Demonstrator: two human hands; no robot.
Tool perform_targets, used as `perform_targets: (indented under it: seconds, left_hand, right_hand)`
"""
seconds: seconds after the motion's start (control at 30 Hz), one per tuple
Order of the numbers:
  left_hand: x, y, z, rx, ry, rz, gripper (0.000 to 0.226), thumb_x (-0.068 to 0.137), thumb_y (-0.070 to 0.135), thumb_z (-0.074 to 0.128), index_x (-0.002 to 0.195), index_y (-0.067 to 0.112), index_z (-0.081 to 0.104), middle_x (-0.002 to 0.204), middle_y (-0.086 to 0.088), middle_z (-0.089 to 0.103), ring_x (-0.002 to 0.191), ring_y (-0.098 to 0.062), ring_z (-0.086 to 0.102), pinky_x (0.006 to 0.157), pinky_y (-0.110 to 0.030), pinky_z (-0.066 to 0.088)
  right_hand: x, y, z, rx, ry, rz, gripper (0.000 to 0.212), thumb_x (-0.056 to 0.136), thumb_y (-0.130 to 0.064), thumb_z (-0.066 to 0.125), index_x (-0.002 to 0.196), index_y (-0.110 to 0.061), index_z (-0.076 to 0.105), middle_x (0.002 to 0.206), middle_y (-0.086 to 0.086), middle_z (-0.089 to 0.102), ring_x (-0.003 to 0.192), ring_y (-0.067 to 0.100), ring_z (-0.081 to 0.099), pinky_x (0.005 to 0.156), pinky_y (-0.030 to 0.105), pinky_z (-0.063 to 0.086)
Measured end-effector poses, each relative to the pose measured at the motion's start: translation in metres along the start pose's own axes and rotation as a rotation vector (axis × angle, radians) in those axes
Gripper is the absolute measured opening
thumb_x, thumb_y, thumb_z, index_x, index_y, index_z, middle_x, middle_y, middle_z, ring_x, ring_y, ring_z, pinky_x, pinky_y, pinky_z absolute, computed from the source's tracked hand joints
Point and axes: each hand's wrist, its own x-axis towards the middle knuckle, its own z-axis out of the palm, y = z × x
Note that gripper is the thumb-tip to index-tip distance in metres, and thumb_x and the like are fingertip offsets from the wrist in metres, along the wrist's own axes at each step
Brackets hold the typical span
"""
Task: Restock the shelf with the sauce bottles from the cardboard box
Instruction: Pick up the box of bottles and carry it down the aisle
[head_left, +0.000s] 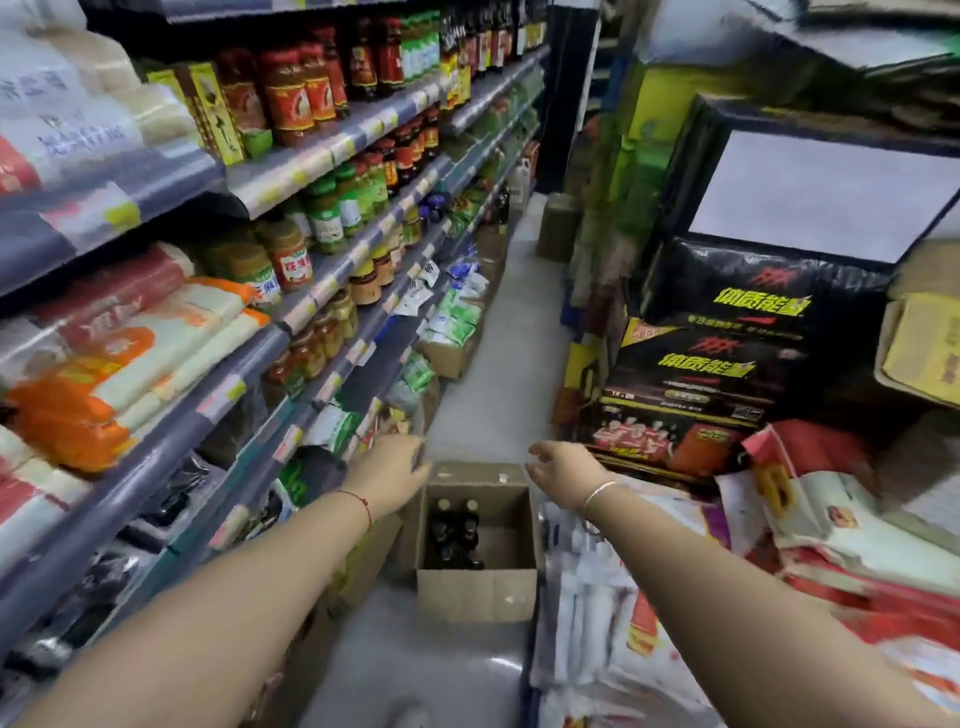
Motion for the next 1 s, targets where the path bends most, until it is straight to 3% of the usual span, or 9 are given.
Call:
perform_targets:
  seconds: [0.07,0.13,0.23,0.43,0.57,0.7,0.83,0.97,1.0]
  left_hand:
    - [0.025,-0.021,0.002,-0.012,-0.034,0.022,0.026,0.093,0.028,0.044,0.075,0.012,0.052,0.072,-0.007,0.053,0.072,-0.031,0.057,0.065,-0.036,0.045]
    - [0.047,-0.039,0.005,-0.008,-0.06,0.026,0.023,0.094,0.026,0.046,0.095,0.008,0.06,0.083,-0.012,0.06,0.076,-0.029,0.059,0.069,-0.037,0.047]
    - [0.071,-0.06,0.016,-0.015,-0.112,0.006,0.034,0.094,0.028,0.047,0.122,0.01,0.055,0.099,-0.013,0.065,0.084,-0.029,0.061,0.076,-0.037,0.05]
    - [0.105,-0.079,0.047,-0.153,-0.206,-0.13,0.043,0.093,0.027,0.052,0.133,0.009,0.051,0.134,-0.011,0.057,0.12,-0.026,0.055,0.095,-0.03,0.044]
    - [0.126,-0.088,0.083,-0.348,-0.173,-0.246,0.038,0.089,0.018,0.06,0.124,0.003,0.058,0.12,-0.016,0.066,0.111,-0.028,0.061,0.089,-0.028,0.045]
    - [0.149,-0.109,0.137,-0.585,-0.089,-0.441,0.036,0.084,0.007,0.067,0.117,-0.003,0.06,0.113,-0.021,0.067,0.106,-0.031,0.064,0.091,-0.03,0.045]
    - [0.17,-0.135,0.198,-0.651,-0.049,-0.522,0.034,0.082,0.006,0.068,0.114,-0.001,0.062,0.109,-0.018,0.069,0.106,-0.031,0.064,0.092,-0.034,0.048]
    - [0.193,-0.152,0.249,-0.661,-0.082,-0.537,0.024,0.087,-0.002,0.059,0.11,0.002,0.061,0.088,-0.003,0.065,0.098,-0.031,0.063,0.071,-0.013,0.047]
    - [0.2,-0.157,0.264,-0.654,-0.079,-0.526,0.026,0.087,-0.001,0.059,0.112,0.005,0.06,0.09,-0.005,0.066,0.101,-0.032,0.063,0.07,-0.015,0.045]
  right_hand:
    - [0.024,-0.001,0.008,0.001,-0.004,0.053,0.036,0.092,-0.027,0.049,0.122,-0.011,0.057,0.123,0.014,0.063,0.114,0.031,0.057,0.095,0.033,0.043]
    - [0.042,0.0,0.017,0.001,0.01,0.095,0.035,0.092,-0.026,0.048,0.121,-0.011,0.058,0.12,0.015,0.064,0.113,0.032,0.057,0.092,0.032,0.043]
    - [0.066,0.007,0.033,-0.004,-0.025,0.178,0.034,0.092,-0.025,0.047,0.121,-0.011,0.059,0.119,0.016,0.065,0.112,0.033,0.058,0.091,0.033,0.044]
    - [0.091,0.03,0.056,0.067,-0.112,0.296,0.031,0.094,-0.027,0.045,0.113,-0.009,0.062,0.113,0.016,0.067,0.106,0.033,0.061,0.09,0.033,0.046]
    - [0.11,0.058,0.076,0.123,-0.16,0.338,0.027,0.094,-0.026,0.043,0.103,-0.013,0.064,0.105,0.015,0.069,0.098,0.03,0.063,0.083,0.031,0.046]
    - [0.135,0.087,0.1,0.163,-0.188,0.377,0.03,0.093,-0.024,0.046,0.115,-0.012,0.062,0.115,0.015,0.065,0.107,0.03,0.06,0.092,0.033,0.045]
    - [0.164,0.121,0.142,0.211,-0.227,0.41,0.029,0.092,-0.022,0.049,0.116,-0.013,0.061,0.119,0.014,0.064,0.11,0.028,0.059,0.096,0.033,0.043]
    - [0.199,0.158,0.194,0.235,-0.238,0.425,0.026,0.091,-0.023,0.051,0.113,-0.014,0.061,0.113,0.011,0.066,0.106,0.026,0.06,0.095,0.035,0.046]
    - [0.207,0.171,0.211,0.241,-0.243,0.43,0.026,0.09,-0.026,0.051,0.113,-0.018,0.06,0.11,0.008,0.066,0.104,0.024,0.061,0.095,0.036,0.046]
